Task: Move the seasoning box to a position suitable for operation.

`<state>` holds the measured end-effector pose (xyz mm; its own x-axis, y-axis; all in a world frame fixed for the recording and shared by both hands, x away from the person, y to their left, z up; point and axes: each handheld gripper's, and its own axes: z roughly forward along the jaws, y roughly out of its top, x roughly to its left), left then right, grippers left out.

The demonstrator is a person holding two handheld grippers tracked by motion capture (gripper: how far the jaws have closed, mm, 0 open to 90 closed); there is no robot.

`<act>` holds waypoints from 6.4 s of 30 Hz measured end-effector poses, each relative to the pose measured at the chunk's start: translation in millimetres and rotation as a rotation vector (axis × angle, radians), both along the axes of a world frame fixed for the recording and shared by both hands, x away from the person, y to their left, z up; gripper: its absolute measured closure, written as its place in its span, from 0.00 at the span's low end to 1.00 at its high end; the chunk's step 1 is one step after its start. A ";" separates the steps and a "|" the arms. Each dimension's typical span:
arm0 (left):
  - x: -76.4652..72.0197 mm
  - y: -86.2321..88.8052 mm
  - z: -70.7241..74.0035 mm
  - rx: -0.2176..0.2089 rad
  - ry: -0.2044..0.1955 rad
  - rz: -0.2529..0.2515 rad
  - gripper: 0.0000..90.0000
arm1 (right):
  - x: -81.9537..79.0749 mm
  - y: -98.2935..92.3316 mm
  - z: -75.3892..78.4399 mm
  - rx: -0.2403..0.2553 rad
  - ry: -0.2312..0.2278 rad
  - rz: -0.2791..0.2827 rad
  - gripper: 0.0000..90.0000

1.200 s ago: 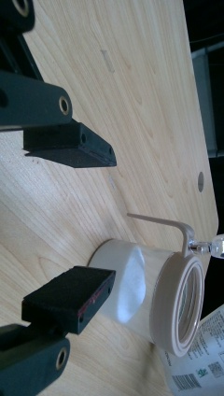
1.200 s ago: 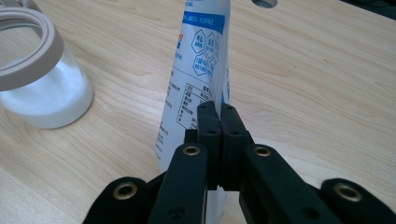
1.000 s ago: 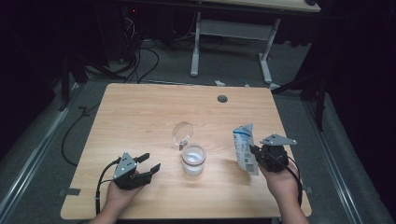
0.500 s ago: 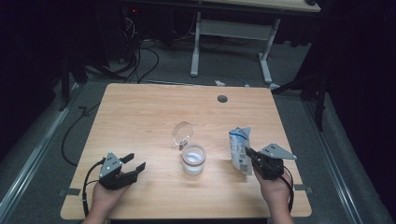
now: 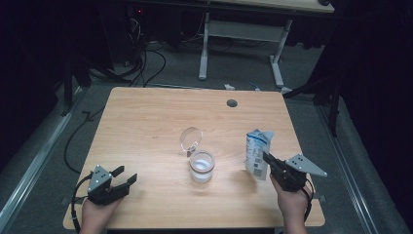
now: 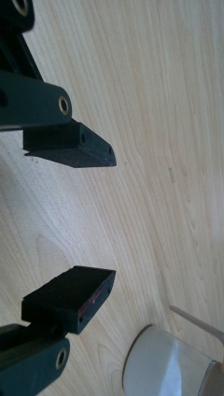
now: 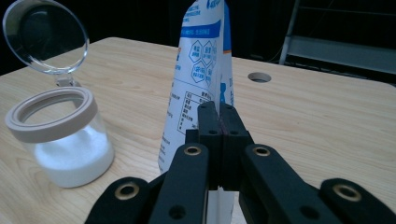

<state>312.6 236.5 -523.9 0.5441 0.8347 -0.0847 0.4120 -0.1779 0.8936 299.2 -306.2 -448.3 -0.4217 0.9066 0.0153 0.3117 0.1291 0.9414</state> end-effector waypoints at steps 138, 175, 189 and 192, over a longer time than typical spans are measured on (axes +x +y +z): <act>28.9 -61.5 3.9 0.028 0.022 -0.137 0.43 | -29.2 -0.3 -36.2 -0.093 0.111 -0.167 0.53; 21.7 -71.8 20.3 0.027 0.023 -0.078 0.47 | 2.5 81.1 -49.5 -0.160 0.121 0.079 0.59; 51.6 -95.5 32.6 -0.002 0.039 -0.080 0.54 | 9.9 107.0 -55.0 -0.170 0.130 0.162 0.62; 57.3 -100.1 33.3 0.003 0.046 -0.081 0.56 | 10.0 111.5 -56.0 -0.177 0.128 0.173 0.62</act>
<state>369.9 136.4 -490.6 0.6055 0.7884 -0.1086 0.4367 -0.2151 0.8735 309.2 -194.7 -504.3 -0.5751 0.8147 -0.0744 0.3853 0.3499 0.8539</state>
